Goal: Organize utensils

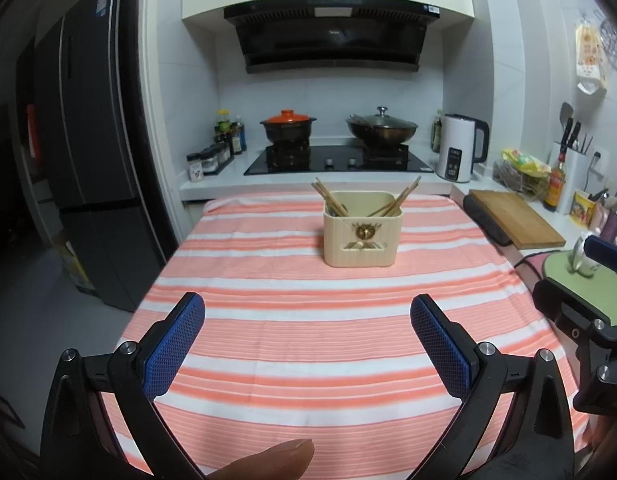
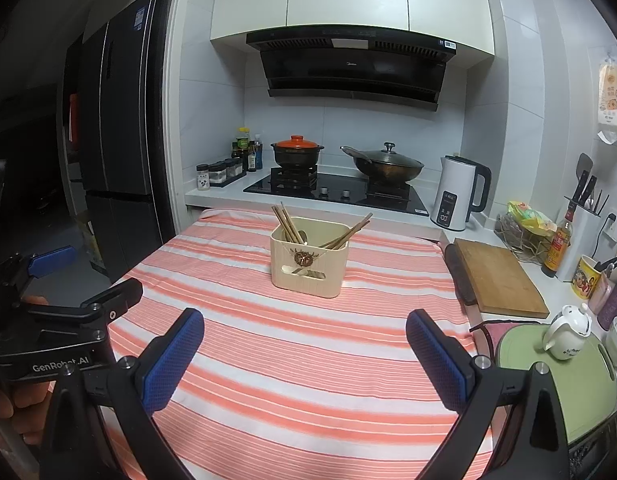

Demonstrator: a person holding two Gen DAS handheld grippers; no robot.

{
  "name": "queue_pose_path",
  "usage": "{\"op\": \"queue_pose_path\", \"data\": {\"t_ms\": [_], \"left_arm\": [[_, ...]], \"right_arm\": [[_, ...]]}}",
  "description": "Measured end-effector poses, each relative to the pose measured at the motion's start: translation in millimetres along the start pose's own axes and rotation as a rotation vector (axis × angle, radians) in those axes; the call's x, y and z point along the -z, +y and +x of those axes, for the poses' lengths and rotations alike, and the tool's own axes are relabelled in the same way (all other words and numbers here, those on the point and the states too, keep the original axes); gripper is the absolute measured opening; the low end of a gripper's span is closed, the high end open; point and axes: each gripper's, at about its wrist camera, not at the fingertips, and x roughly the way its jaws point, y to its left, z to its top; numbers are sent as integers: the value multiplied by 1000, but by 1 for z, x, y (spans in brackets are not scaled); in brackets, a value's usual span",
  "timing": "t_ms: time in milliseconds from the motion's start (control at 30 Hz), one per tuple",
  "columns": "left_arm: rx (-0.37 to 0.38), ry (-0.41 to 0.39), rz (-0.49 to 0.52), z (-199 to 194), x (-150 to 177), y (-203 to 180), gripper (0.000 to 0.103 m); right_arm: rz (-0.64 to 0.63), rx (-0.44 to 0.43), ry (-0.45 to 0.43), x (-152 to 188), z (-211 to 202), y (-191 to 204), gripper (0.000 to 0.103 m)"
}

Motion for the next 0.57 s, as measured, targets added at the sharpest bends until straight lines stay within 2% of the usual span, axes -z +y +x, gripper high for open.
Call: {"op": "queue_pose_path", "data": {"t_ms": [367,433,567], "left_arm": [[9,5,4,1,1,-3,103],[30,-14,-3,-1,4,-4,103],[13,-28,-5,-3,8,-5,103]], "right_arm": [[1,3,4,0,2,-5,103],[3,5,6,1,3,-6,103],[6,4,10,3,4,-7,103]]}}
